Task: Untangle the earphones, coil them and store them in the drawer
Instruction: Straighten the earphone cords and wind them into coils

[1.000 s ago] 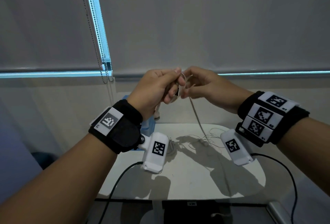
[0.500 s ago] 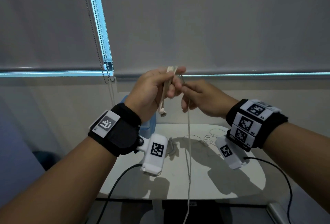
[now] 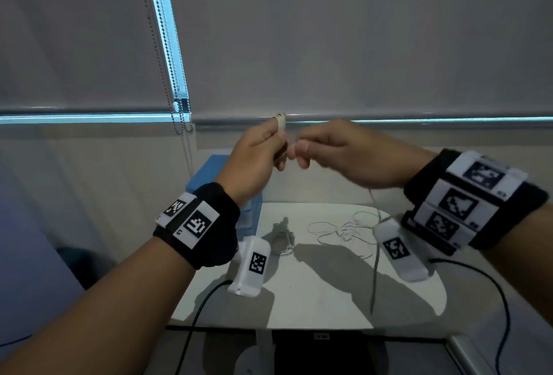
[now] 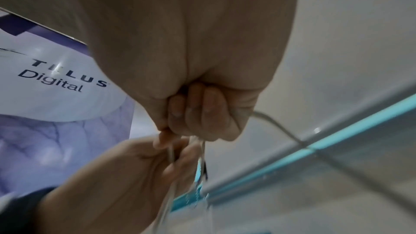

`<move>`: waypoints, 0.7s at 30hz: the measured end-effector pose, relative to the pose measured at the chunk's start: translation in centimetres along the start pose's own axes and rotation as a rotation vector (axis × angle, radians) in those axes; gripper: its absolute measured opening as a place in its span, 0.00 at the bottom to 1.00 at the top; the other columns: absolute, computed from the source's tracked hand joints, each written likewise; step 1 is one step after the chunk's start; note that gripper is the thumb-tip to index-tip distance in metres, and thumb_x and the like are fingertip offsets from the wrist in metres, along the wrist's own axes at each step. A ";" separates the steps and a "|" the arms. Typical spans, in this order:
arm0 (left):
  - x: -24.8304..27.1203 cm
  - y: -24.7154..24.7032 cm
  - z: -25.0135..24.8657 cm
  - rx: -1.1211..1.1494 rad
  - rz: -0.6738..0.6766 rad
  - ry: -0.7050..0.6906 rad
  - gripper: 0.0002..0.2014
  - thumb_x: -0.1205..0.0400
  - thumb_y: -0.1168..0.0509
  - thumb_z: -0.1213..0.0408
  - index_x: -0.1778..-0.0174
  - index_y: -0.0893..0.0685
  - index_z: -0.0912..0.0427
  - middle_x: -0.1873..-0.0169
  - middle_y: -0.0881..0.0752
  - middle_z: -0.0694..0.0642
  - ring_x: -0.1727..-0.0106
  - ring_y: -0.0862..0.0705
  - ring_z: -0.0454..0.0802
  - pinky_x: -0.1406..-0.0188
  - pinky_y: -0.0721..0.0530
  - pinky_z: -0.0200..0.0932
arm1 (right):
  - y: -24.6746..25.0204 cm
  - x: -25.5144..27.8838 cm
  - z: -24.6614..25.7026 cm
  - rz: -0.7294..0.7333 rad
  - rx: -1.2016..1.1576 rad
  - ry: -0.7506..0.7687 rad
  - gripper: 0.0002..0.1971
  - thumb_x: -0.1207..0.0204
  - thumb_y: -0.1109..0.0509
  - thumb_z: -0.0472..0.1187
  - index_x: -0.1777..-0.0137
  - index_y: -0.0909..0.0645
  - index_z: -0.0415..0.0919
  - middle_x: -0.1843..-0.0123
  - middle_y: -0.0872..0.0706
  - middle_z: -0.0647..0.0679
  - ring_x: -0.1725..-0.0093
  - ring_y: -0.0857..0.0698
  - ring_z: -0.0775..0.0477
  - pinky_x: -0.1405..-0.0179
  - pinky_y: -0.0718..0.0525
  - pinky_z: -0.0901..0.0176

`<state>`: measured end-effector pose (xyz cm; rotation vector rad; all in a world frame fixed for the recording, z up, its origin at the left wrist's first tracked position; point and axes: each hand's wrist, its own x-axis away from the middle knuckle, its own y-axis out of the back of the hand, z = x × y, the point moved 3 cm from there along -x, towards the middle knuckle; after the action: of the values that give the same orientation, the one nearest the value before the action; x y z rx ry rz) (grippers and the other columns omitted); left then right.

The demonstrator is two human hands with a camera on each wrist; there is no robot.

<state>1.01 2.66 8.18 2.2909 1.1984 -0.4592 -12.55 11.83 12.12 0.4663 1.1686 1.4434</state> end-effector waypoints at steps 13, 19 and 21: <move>0.3 -1.1 -2.7 0.275 0.176 0.043 0.16 0.07 0.48 0.65 0.46 0.16 0.69 0.77 0.35 0.48 0.76 0.39 0.42 0.76 0.36 0.33 | 1.0 -0.5 -6.7 -0.258 -0.207 -0.136 0.18 0.10 0.41 0.51 0.57 0.20 0.43 0.70 0.27 0.59 0.72 0.31 0.60 0.68 0.31 0.61; -0.7 -0.3 -3.0 0.416 -0.035 -0.013 0.15 0.07 0.48 0.71 0.26 0.28 0.70 0.54 0.08 0.58 0.56 0.09 0.48 0.57 0.16 0.36 | -3.7 0.3 -4.5 -0.021 -0.104 -0.104 0.17 0.09 0.42 0.48 0.60 0.23 0.47 0.66 0.22 0.57 0.66 0.26 0.58 0.62 0.26 0.58; -0.8 -0.1 -2.4 0.318 -0.077 -0.033 0.12 0.07 0.49 0.72 0.29 0.28 0.66 0.45 0.09 0.61 0.44 0.08 0.49 0.46 0.13 0.38 | -4.1 0.8 -3.0 0.038 -0.028 -0.073 0.17 0.10 0.41 0.48 0.60 0.22 0.45 0.65 0.21 0.53 0.64 0.25 0.54 0.58 0.25 0.53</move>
<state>0.57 3.56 10.51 2.4942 1.2762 -0.7617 -13.08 10.69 7.12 0.5201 1.0851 1.4612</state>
